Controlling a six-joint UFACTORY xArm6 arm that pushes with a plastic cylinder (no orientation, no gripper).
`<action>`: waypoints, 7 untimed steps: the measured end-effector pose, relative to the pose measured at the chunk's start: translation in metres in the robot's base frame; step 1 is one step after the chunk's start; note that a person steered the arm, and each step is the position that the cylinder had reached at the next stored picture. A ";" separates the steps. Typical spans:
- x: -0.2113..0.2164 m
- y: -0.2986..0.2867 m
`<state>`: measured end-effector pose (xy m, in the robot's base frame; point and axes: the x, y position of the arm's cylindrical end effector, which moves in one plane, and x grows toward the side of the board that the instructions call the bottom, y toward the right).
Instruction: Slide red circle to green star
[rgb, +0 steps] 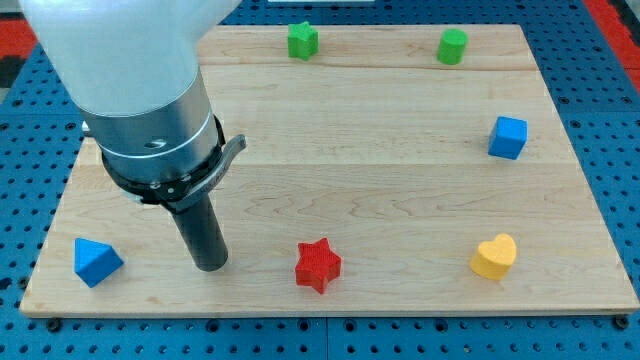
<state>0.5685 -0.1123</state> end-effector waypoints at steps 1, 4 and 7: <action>0.000 0.000; -0.004 0.012; -0.004 0.012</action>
<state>0.5641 -0.0999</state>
